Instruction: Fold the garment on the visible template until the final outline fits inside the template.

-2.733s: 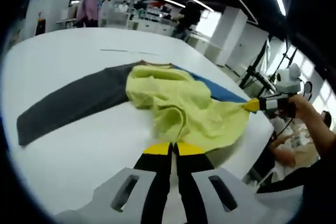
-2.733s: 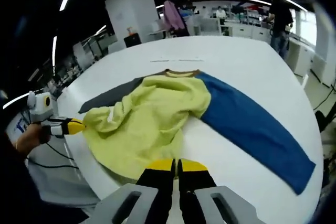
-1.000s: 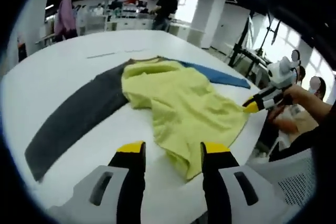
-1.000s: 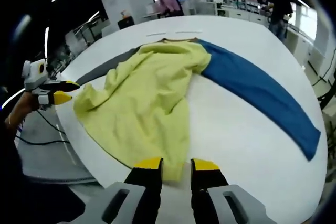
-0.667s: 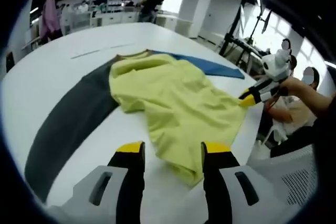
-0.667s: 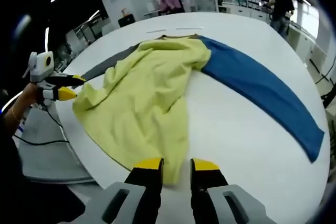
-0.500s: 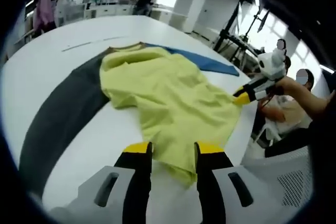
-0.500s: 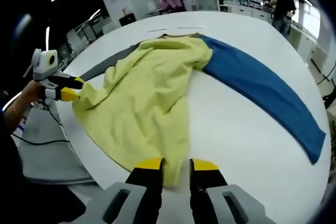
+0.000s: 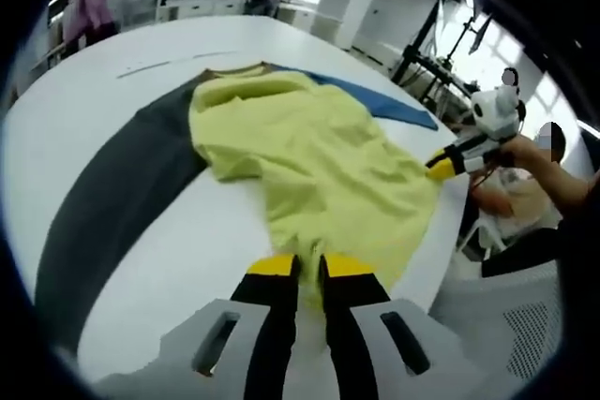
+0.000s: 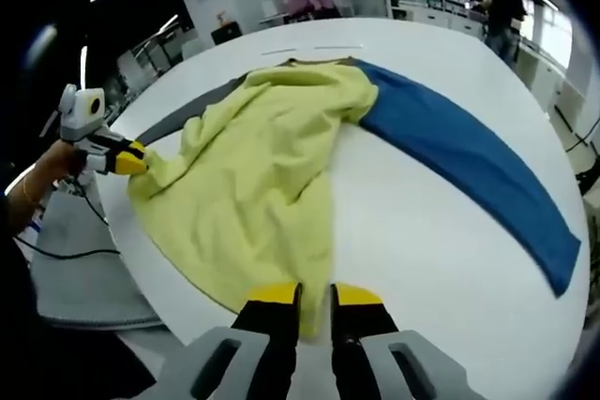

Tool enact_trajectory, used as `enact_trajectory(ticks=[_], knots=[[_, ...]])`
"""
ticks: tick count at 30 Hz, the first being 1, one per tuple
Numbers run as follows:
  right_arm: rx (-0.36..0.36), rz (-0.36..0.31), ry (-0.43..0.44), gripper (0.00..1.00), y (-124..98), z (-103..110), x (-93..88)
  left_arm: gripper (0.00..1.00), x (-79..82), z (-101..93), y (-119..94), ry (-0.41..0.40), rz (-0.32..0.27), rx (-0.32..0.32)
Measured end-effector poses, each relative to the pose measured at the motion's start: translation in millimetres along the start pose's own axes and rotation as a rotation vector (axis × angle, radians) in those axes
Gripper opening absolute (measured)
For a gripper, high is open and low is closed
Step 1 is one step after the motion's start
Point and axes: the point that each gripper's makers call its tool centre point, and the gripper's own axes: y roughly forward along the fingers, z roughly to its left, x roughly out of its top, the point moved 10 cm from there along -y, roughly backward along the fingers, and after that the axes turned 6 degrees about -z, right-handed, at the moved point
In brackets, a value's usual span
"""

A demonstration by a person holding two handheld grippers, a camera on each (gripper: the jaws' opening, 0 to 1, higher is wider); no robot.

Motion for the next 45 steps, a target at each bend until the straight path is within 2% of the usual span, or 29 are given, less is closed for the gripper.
enact_trajectory(ticks=[3,13,17,27,35,45], knots=[[-0.007,-0.001,0.002,0.0,0,-1,-0.9,0.04,-1.4,-1.0,1,-0.015,-0.004,0.0],[0.001,-0.011,0.018,0.0,0,-4,-0.6,0.03,1.2,-2.0,-16,-0.04,-0.056,0.046],[0.0,-0.026,0.014,0.0,-6,-4,1.6,0.03,-1.6,-4.8,-22,-0.053,-0.066,0.059],[-0.03,-0.085,0.016,0.0,-25,-1,11.8,0.03,-10.5,-12.4,-42,-0.119,-0.154,0.123],[-0.049,-0.085,0.014,0.0,-31,-4,13.7,0.03,-21.2,-14.9,-50,-0.177,-0.164,0.132],[-0.055,-0.091,0.026,0.0,-42,-4,14.0,0.04,-36.3,-20.3,-59,-0.24,-0.164,0.178]])
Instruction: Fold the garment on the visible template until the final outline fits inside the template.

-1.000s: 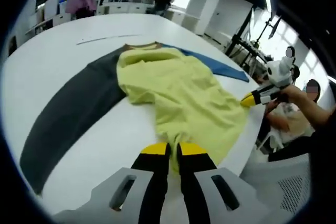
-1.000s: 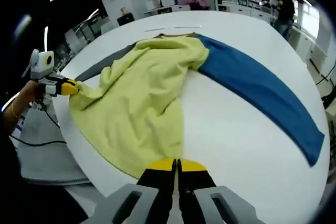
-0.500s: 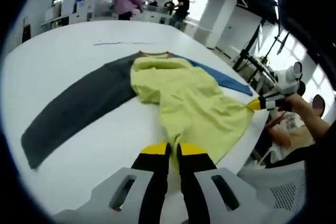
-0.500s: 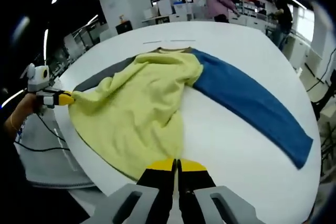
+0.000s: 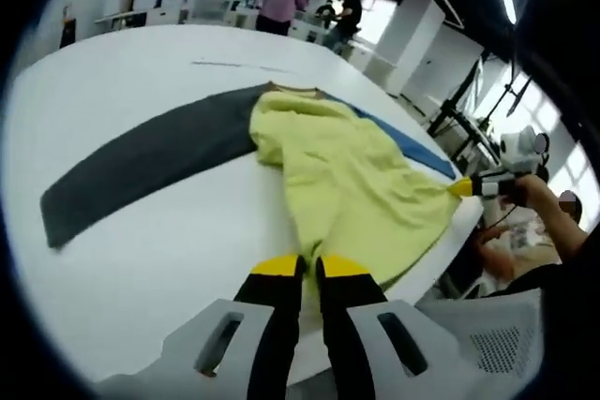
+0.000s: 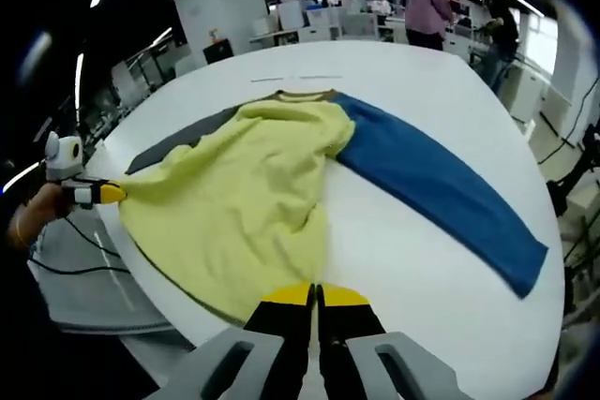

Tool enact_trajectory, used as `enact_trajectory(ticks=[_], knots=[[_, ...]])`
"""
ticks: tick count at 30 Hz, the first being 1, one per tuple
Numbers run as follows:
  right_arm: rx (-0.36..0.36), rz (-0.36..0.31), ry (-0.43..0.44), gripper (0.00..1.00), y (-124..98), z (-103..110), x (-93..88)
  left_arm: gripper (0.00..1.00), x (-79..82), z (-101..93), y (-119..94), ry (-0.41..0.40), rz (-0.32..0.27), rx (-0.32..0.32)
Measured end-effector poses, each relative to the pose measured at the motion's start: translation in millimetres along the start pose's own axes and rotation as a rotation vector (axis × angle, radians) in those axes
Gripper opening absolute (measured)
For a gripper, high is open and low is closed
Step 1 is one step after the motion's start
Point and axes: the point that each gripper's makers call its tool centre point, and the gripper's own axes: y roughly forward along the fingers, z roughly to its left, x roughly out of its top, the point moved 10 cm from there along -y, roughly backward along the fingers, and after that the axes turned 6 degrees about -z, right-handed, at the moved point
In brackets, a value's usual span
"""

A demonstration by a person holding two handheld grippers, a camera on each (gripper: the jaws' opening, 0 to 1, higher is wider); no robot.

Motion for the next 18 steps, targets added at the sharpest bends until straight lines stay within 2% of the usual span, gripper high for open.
enact_trajectory(ticks=[10,18], knots=[[-0.017,-0.005,0.015,0.0,-11,0,-3.8,0.04,-17.5,-2.9,-5,-0.072,0.016,0.031],[-0.028,-0.003,0.024,0.0,-16,2,-13.1,0.04,-29.5,-2.7,-6,-0.058,0.056,0.081]])
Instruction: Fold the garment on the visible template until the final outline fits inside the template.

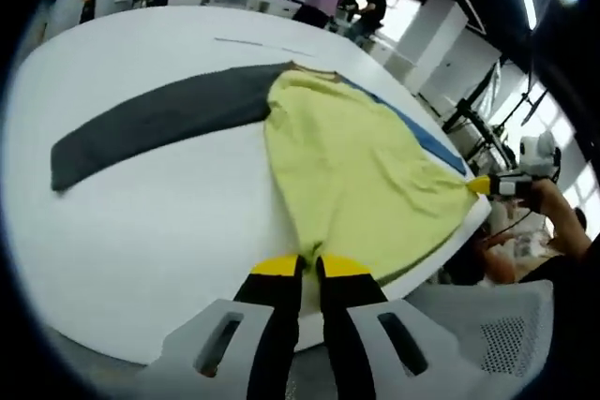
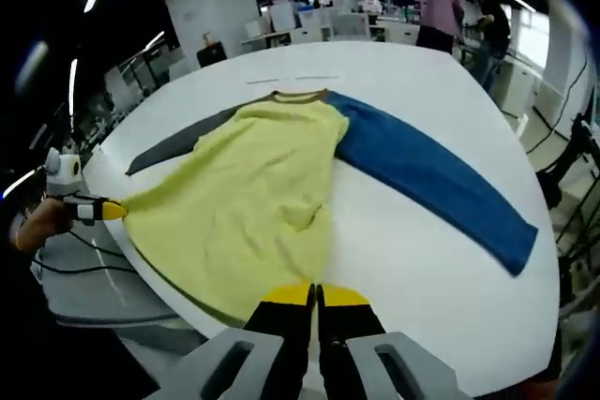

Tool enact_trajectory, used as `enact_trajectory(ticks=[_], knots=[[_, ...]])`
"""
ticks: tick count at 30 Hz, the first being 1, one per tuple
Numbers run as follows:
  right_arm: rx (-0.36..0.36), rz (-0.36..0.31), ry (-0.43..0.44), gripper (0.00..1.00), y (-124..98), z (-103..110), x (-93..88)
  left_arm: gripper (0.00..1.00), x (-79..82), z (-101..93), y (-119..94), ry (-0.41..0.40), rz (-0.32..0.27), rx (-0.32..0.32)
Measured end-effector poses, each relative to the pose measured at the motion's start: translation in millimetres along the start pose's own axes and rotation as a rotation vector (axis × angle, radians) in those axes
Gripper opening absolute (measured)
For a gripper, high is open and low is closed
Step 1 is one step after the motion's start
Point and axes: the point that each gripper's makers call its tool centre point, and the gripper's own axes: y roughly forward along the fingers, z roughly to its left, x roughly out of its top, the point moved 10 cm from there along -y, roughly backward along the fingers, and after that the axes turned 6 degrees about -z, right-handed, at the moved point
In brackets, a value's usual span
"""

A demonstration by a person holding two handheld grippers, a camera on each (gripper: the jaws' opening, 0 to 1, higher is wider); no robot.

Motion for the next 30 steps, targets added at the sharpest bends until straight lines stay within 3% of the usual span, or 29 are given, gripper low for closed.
enact_trajectory(ticks=[4,12,21,30], knots=[[-0.013,0.009,0.007,0.0,-2,-1,-5.3,0.02,-9.0,4.4,1,0.011,0.04,0.041],[-0.04,0.045,0.003,0.0,2,1,-21.2,0.02,-15.6,5.6,3,-0.014,0.053,0.059],[-0.059,0.078,-0.007,0.0,15,-7,-35.1,0.01,-11.9,1.5,4,-0.012,0.126,0.07],[-0.057,0.085,-0.001,0.0,17,-10,-36.8,0.02,-8.7,1.3,2,-0.019,0.155,0.077]])
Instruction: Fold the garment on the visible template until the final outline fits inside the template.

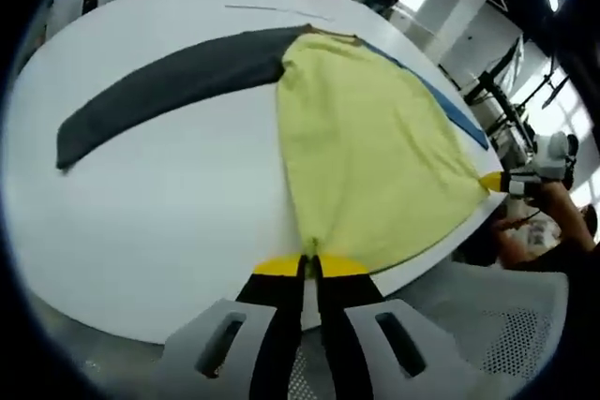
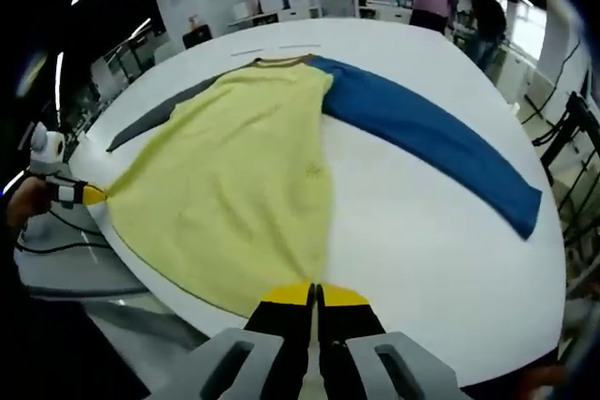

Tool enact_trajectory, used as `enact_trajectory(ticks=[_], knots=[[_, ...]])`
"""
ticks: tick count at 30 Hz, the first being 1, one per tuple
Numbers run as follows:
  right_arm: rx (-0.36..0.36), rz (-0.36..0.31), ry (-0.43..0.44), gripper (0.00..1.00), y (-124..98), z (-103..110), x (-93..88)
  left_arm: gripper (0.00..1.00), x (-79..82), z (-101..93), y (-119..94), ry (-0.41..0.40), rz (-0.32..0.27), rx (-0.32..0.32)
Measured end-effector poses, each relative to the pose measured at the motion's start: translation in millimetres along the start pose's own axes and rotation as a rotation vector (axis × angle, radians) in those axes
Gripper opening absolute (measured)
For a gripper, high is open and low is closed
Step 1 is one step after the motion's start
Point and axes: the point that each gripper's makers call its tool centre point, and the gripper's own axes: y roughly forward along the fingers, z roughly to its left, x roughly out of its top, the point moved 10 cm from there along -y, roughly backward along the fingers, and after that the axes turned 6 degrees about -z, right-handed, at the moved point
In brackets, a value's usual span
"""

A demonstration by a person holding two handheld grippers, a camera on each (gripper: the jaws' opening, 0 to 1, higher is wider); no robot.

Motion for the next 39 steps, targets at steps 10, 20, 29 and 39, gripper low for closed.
enact_trajectory(ticks=[10,20,29,39], knots=[[-0.012,0.026,-0.023,0.0,0,-4,3.6,0.0,0.4,8.1,-3,0.086,0.02,0.033],[0.015,0.046,0.013,0.0,0,-4,-0.2,0.0,-1.2,6.7,-3,0.067,0.011,0.016],[0.048,0.007,0.059,0.03,-5,-7,1.2,0.09,-0.4,7.1,-6,0.081,-0.018,-0.004],[0.057,-0.054,0.083,0.36,-9,-12,8.0,0.28,4.2,8.1,-8,0.093,-0.084,-0.029]])
